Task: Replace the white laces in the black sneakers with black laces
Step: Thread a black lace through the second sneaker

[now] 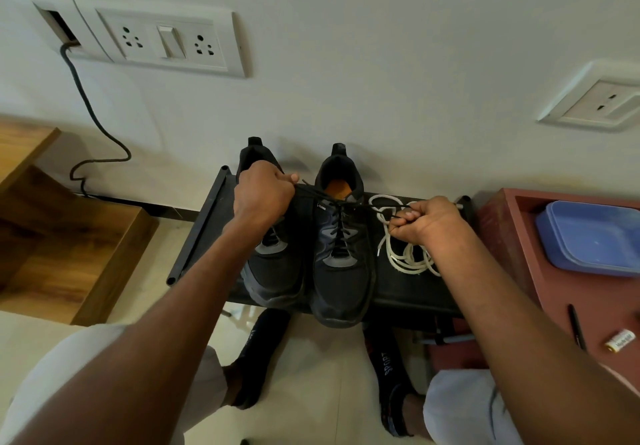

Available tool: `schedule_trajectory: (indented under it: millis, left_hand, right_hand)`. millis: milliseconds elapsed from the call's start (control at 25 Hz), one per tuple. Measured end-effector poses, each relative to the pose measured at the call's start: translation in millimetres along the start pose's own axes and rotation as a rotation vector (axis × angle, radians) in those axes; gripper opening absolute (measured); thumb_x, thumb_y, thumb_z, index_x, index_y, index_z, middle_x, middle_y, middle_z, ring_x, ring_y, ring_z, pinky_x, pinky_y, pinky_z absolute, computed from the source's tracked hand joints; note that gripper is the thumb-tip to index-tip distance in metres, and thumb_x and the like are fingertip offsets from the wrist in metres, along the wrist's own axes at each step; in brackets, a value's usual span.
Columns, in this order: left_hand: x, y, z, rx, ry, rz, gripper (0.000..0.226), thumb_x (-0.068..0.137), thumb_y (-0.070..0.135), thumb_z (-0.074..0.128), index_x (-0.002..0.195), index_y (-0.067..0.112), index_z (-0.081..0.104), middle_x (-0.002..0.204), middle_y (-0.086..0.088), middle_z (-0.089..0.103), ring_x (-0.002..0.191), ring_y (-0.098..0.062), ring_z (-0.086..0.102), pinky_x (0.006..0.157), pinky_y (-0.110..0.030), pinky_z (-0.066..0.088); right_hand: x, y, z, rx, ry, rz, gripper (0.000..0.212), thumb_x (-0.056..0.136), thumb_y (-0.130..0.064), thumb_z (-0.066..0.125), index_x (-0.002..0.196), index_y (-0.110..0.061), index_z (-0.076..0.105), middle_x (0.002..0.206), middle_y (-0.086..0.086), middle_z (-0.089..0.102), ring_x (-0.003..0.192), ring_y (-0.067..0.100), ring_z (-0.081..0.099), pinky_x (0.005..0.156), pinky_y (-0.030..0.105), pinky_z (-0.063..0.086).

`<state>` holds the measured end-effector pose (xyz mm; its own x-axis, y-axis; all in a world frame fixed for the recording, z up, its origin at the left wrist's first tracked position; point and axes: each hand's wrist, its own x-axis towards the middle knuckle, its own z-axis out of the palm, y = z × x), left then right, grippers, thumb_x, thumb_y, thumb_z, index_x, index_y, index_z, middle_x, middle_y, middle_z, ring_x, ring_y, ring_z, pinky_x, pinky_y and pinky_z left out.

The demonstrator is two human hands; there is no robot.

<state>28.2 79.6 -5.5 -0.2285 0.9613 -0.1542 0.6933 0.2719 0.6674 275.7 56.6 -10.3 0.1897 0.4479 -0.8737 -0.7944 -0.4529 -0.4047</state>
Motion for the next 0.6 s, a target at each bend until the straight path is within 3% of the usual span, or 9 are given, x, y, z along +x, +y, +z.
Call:
schedule_trajectory:
  millis: [120,240,320,400,520,600]
  left_hand:
    - [-8.0,-5.0,4.3,0.207,0.018,0.092,0.028,0.101,0.032,0.064,0.079,0.014,0.062,0.08,-0.006,0.065,0.075,-0.03,0.065,0.065,-0.04,0.051]
    - [-14.9,-3.2,5.2,0.352,0.07,0.155,0.022,0.103,0.029,0.061,0.087,0.014,0.058,0.088,-0.008,0.063,0.076,-0.03,0.06,0.064,-0.04,0.044]
    - [-19.9,-1.1,5.1,0.368,0.075,0.147,0.023,0.104,0.03,0.059,0.089,0.012,0.058,0.091,-0.01,0.062,0.077,-0.031,0.059,0.064,-0.041,0.044]
    - [-25.8,3.0,2.4,0.317,0.029,0.113,0.026,0.103,0.031,0.061,0.089,0.01,0.062,0.091,-0.011,0.064,0.078,-0.032,0.061,0.064,-0.042,0.048]
    - [-38.8,0.7,-9.6,0.09,-0.243,0.003,0.028,0.098,0.032,0.069,0.085,0.007,0.074,0.082,-0.009,0.069,0.073,-0.024,0.065,0.067,-0.037,0.056]
    - [-54.9,-2.0,-13.8,0.125,-0.372,0.035,0.021,0.094,0.029,0.074,0.087,0.009,0.076,0.084,-0.006,0.07,0.078,-0.021,0.066,0.074,-0.037,0.058]
  right_hand:
    - [-11.0,-6.1,-3.8,0.016,0.023,-0.004,0.035,0.108,-0.006,0.028,0.077,-0.007,0.042,0.039,0.007,0.03,0.053,0.017,0.022,0.056,0.031,0.025]
    - [-20.6,-9.3,-12.5,-0.177,0.02,-0.155,0.025,0.109,-0.008,0.039,0.088,0.0,0.048,0.05,0.014,0.045,0.055,0.023,0.036,0.053,0.041,0.035]
    - [-18.1,-8.9,-14.3,-0.105,0.024,-0.137,0.026,0.106,-0.006,0.03,0.083,-0.005,0.044,0.044,0.012,0.042,0.054,0.021,0.035,0.052,0.036,0.03]
    - [-12.6,-6.9,-12.3,-0.171,0.014,-0.216,0.025,0.092,-0.002,0.029,0.072,-0.012,0.039,0.036,0.003,0.038,0.04,0.014,0.04,0.045,0.023,0.028]
    - [-21.0,10.7,-15.5,-0.901,0.056,-0.451,0.017,0.093,-0.003,0.046,0.085,-0.003,0.061,0.049,0.006,0.058,0.037,0.017,0.055,0.041,0.02,0.033]
    - [-40.0,29.2,-19.1,-1.354,-0.089,-0.333,0.015,0.1,-0.007,0.053,0.104,-0.002,0.067,0.072,0.012,0.07,0.054,0.019,0.066,0.047,0.026,0.039]
